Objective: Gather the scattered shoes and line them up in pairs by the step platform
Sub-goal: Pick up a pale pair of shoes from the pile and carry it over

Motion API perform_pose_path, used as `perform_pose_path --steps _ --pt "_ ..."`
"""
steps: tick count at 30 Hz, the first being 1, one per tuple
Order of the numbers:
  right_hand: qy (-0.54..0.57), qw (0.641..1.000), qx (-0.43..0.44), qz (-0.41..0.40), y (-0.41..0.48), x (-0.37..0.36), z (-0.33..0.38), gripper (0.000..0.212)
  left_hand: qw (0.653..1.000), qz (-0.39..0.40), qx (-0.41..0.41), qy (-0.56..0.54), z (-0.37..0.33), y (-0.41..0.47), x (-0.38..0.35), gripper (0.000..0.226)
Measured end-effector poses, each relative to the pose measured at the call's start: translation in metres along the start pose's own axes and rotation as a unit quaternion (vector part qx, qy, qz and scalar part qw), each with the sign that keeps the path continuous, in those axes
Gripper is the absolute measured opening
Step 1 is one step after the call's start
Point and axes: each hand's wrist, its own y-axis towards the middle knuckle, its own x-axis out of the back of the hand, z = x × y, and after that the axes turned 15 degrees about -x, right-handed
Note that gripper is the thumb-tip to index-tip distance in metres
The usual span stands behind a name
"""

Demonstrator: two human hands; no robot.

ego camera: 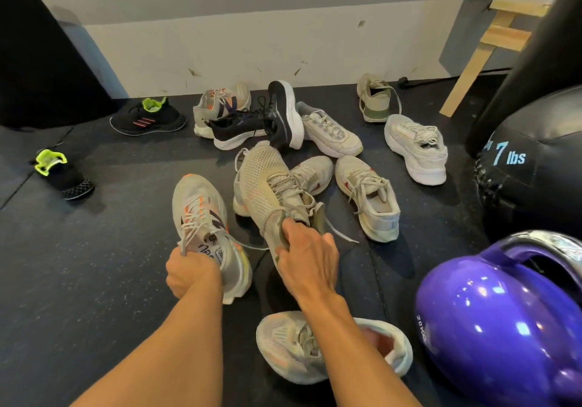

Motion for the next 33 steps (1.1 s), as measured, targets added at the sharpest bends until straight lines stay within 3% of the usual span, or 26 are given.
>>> perform_pose_path --steps 2,4,6,8,11,15,20,25,29,33 --pt "0.002 1.000 0.022 0.006 -0.002 -0.001 0.008 0.019 0.999 0.015 -0.014 0.029 0.000 0.004 0.006 0.031" --pt "0.008 0.999 0.038 0.032 -0.002 0.001 0.012 0.018 0.990 0.023 -0.110 0.083 -0.011 0.004 0.011 0.035" --pt "0.009 0.997 0.046 0.069 0.003 0.005 0.010 0.024 0.969 0.044 -0.241 0.045 -0.029 0.002 0.013 0.033" --pt "0.001 0.992 0.033 0.119 0.011 0.012 0.003 0.029 0.942 0.112 -0.317 -0.021 -0.043 -0.005 0.010 0.035" --pt "-0.016 0.982 0.008 0.189 0.028 0.026 -0.008 0.035 0.916 0.207 -0.341 -0.042 -0.052 -0.016 0.002 0.048" --pt "-0.055 0.977 0.032 0.203 0.036 0.038 -0.014 0.040 0.901 0.235 -0.365 0.013 -0.048 -0.027 -0.004 0.063" --pt "-0.031 0.988 0.032 0.149 0.022 0.039 -0.014 0.037 0.905 0.216 -0.366 0.011 -0.048 -0.033 -0.005 0.072" --pt "-0.014 0.999 0.030 -0.012 0.001 0.030 0.003 0.033 0.915 0.183 -0.352 -0.071 -0.061 -0.038 -0.001 0.080" --pt "-0.022 0.996 0.009 -0.088 0.007 0.033 0.024 0.015 0.890 0.322 -0.265 -0.185 -0.073 -0.045 -0.001 0.081" --pt "-0.050 0.994 0.050 -0.087 0.019 0.040 0.036 0.012 0.789 0.520 -0.151 -0.291 -0.090 -0.031 0.007 0.066"
